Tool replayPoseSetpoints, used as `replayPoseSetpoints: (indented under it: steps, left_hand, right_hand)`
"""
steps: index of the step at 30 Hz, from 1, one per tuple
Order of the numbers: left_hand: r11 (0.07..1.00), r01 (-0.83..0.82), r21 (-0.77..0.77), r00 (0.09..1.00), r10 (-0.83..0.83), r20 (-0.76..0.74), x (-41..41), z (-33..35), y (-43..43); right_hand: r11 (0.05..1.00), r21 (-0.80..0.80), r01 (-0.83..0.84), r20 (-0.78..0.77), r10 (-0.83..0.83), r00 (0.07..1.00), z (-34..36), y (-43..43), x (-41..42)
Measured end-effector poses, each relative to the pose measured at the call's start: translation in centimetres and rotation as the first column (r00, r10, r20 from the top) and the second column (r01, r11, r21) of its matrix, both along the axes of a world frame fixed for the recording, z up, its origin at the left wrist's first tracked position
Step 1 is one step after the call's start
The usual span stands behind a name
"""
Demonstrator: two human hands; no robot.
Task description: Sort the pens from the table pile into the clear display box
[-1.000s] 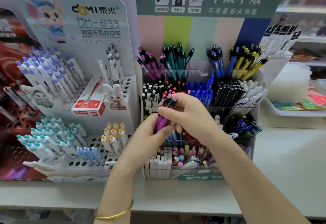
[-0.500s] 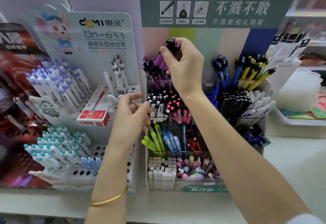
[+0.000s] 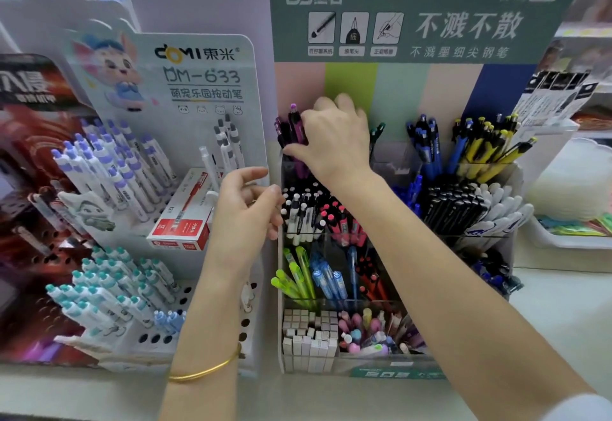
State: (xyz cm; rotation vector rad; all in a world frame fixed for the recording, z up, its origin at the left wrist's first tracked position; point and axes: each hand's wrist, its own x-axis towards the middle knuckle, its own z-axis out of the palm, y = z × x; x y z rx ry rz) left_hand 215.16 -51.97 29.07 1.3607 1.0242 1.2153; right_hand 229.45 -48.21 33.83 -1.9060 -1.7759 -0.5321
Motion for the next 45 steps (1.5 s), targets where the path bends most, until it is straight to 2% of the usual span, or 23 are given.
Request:
replayPoseSetpoints:
  steps: [2,4,7,10,13,16,18,19,22,24,26,29,31,33,38,42,45]
  left_hand:
    - [1.0,-0.003,0.002,1.0,0.003,0.012,0.0,0.2,0.2]
    - [1.0,-0.009,-0.002,1.0,0.009,0.016,0.1,0.3,0.3]
    - [1.0,-0.015,-0.005,1.0,0.015,0.024,0.4,0.4,0.5]
    - [1.0,-0.017,0.013,1.0,0.017,0.007,0.7,0.5,0.7]
    - [0.998,-0.028,0.047,0.999,0.029,-0.019,1.0,0.7,0.8]
    - [0.993,-0.053,0.107,0.997,0.058,-0.052,1.1,1.0,1.0]
    - [0.987,-0.063,0.148,0.995,0.074,-0.069,1.3,1.3,1.2]
    - [0.983,-0.07,0.168,0.993,0.084,-0.08,1.4,1.5,1.3]
    - [0.965,-0.112,0.236,0.982,0.143,-0.119,1.8,1.7,1.9]
    - [0.936,-0.158,0.314,0.961,0.218,-0.168,2.1,1.8,2.3]
    - [0.9,-0.179,0.398,0.935,0.281,-0.216,2.4,2.1,2.8]
    - [0.851,-0.101,0.516,0.858,0.337,-0.388,3.0,2.5,4.0]
    - [0.858,-0.004,0.514,0.794,0.316,-0.52,3.6,2.8,4.7]
    - [0.876,0.068,0.478,0.771,0.258,-0.582,4.2,2.9,5.3]
    - [0.88,0.152,0.45,0.8,0.158,-0.579,4.9,2.6,5.7]
    - [0.862,0.07,0.501,0.807,0.247,-0.537,5.8,2.2,6.1]
    - [0.831,0.002,0.556,0.794,0.337,-0.506,7.0,2.1,6.8]
  right_hand:
    - [0.993,0.09,-0.072,-0.093,0.081,0.992,0.0,-0.2,0.2]
    - [0.967,0.222,-0.123,-0.121,0.152,0.981,-0.3,-0.5,0.1]
    - [0.916,0.398,-0.059,-0.122,0.116,0.986,-1.0,-0.3,0.1]
    - [0.894,0.447,-0.031,-0.047,0.058,0.997,-1.9,0.1,0.1]
    - [0.896,0.444,-0.029,0.006,0.03,1.0,-2.1,0.4,0.5]
    - [0.889,0.458,0.013,-0.092,0.034,0.995,-1.8,0.7,1.0]
    - [0.895,0.446,0.027,-0.083,0.012,0.996,-1.3,0.8,1.3]
    - [0.914,0.406,0.021,-0.053,0.001,0.999,-1.1,0.8,1.4]
    - [0.987,0.158,-0.034,0.042,0.027,0.999,-1.1,0.8,1.1]
    - [0.987,0.137,-0.084,0.059,0.076,0.995,-1.1,0.5,1.0]
    - [0.968,0.234,-0.088,-0.093,0.112,0.989,-0.4,-0.2,1.7]
    - [0.879,0.47,0.076,-0.381,0.124,0.916,0.9,-2.3,4.6]
    - [0.903,0.409,0.132,-0.409,0.052,0.911,0.8,-3.2,5.6]
    - [0.946,0.309,0.099,-0.309,0.002,0.951,-0.3,-3.5,5.2]
    - [0.999,0.044,0.022,-0.241,-0.011,0.97,-2.1,-2.9,3.7]
    - [0.999,0.032,0.042,-0.209,-0.034,0.977,-2.3,-2.3,4.0]
    - [0.99,0.038,0.136,-0.201,-0.126,0.971,-2.3,-1.9,4.4]
